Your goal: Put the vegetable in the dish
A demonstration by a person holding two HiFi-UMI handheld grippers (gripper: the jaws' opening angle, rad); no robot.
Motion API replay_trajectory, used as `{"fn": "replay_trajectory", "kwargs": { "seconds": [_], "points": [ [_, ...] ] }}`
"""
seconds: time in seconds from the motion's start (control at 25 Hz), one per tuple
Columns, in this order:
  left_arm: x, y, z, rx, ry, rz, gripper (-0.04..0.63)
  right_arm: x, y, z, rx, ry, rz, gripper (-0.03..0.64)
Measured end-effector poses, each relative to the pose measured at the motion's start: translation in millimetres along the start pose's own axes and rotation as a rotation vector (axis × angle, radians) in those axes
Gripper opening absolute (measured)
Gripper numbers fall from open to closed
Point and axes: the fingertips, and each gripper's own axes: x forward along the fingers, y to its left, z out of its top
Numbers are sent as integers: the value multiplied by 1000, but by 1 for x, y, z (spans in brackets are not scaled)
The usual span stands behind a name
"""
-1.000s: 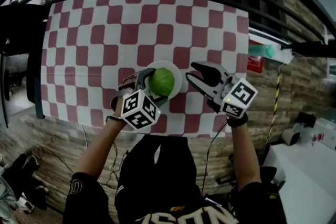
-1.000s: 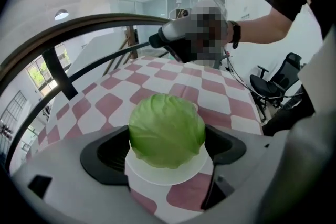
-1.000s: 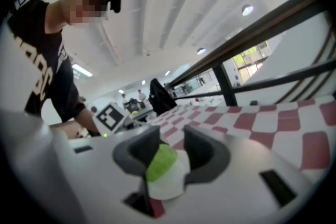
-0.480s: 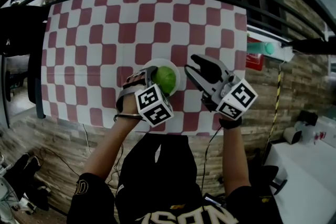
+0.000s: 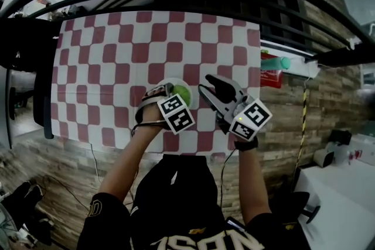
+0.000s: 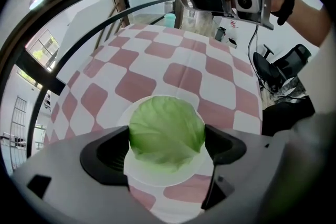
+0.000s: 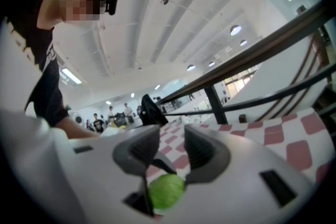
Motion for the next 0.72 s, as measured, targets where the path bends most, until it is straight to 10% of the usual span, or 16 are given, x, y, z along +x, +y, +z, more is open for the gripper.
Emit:
{"fn": "replay_trajectory", "kwargs": {
  "seconds": [0.32, 0.72],
  "points": [
    [-67, 10, 13, -130, -229, 36, 469, -14, -5, 20, -53, -42, -123, 138],
    [-233, 73, 42, -365, -728, 302, 419, -35, 20, 115, -174, -205, -346, 138]
  ]
}}
